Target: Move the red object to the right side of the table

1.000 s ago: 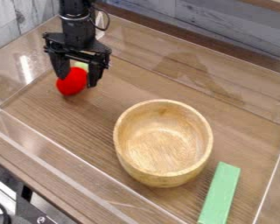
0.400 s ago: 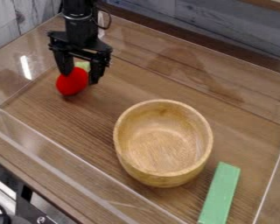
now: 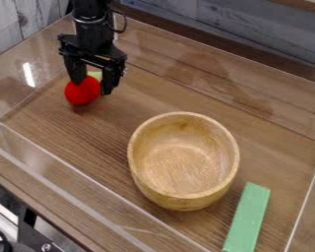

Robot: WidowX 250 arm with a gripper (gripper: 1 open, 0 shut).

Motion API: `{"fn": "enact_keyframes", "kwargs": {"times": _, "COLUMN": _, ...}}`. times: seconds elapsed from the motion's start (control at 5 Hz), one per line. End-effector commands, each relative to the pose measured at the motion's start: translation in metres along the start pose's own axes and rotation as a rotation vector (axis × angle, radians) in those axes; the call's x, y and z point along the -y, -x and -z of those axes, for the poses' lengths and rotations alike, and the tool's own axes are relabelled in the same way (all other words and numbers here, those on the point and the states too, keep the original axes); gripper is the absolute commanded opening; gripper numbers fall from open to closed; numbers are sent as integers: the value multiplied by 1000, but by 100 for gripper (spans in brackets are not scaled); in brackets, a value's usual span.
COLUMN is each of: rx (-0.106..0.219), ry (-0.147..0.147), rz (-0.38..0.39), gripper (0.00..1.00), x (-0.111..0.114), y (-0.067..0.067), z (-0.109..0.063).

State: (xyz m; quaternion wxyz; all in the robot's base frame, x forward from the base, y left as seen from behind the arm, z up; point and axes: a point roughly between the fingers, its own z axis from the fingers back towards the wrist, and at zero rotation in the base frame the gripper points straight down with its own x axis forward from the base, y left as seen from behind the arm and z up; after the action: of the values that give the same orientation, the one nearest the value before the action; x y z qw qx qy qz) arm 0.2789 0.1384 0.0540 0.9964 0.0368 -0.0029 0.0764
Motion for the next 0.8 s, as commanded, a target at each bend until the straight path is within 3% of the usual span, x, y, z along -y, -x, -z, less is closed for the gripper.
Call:
{"fn": "enact_keyframes", "kwargs": {"times": 0.0, "rx": 56, "ry": -10, "rz": 34, "gripper": 100, "x": -22, "y": -8, "z": -10}}
{"fn": "enact_keyframes", "kwargs": {"times": 0.2, "rx": 57, "ry": -5, "rz": 55, "gripper": 100, "x": -39, "y": -6, "z": -7}}
{"fn": "enact_keyframes", "kwargs": {"times": 0.6, "rx": 38, "ry": 17, "rz": -36, "gripper": 100, "x": -44, "y": -11, "z": 24}}
